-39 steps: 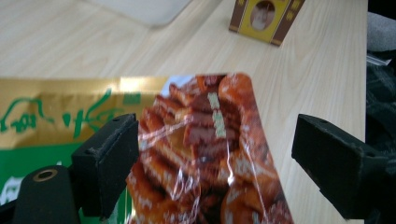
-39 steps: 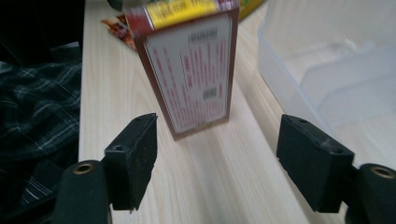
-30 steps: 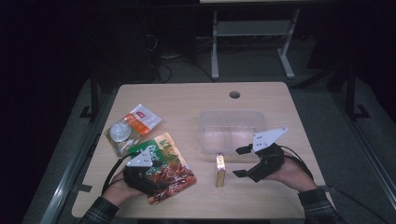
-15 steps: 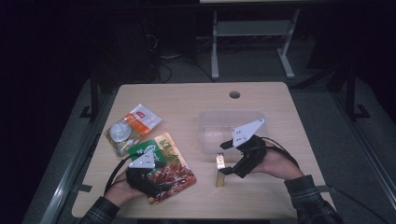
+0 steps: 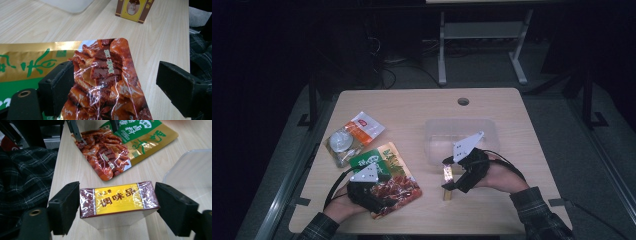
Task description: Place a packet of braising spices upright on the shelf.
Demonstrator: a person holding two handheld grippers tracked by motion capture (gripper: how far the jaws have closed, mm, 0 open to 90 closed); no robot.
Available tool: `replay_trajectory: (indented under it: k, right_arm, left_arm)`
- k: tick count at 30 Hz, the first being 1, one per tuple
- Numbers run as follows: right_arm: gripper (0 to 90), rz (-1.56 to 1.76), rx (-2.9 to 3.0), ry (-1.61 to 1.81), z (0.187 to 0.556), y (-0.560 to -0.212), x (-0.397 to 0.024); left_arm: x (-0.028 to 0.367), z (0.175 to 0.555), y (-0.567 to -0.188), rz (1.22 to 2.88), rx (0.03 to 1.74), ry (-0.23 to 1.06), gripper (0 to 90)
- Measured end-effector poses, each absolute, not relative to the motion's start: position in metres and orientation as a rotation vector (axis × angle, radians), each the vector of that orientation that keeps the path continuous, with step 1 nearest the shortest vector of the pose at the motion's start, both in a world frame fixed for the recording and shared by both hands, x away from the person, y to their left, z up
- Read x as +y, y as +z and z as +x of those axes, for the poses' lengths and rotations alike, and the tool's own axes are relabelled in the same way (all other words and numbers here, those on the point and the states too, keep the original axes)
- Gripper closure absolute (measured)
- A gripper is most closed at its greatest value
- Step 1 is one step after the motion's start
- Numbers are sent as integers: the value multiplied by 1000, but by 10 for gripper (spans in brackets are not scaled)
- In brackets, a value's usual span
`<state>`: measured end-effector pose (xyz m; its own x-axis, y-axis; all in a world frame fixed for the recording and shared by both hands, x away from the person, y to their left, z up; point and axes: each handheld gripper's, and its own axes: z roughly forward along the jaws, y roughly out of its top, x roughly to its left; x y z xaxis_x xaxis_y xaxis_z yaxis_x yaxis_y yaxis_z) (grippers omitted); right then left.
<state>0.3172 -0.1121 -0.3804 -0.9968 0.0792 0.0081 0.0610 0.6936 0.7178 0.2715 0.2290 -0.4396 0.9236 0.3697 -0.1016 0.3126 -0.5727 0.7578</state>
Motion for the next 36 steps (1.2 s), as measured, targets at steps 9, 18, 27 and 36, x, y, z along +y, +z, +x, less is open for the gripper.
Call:
replay_trajectory:
  k: [9,18,27,36]
  right_arm:
    - [296,90,2879,1207,318,-382,-111]
    - [300,123,2858,1237,317,-375,-118]
    - [300,148,2819,1224,318,-358,-126]
    - [301,151,2790,1230,323,-343,-131]
  left_arm:
    - [234,267,-439,2208,502,97,145]
    - [231,269,-438,2211,488,100,145]
    - [228,270,-437,2209,487,91,139]
    - [226,272,-438,2221,465,86,138]
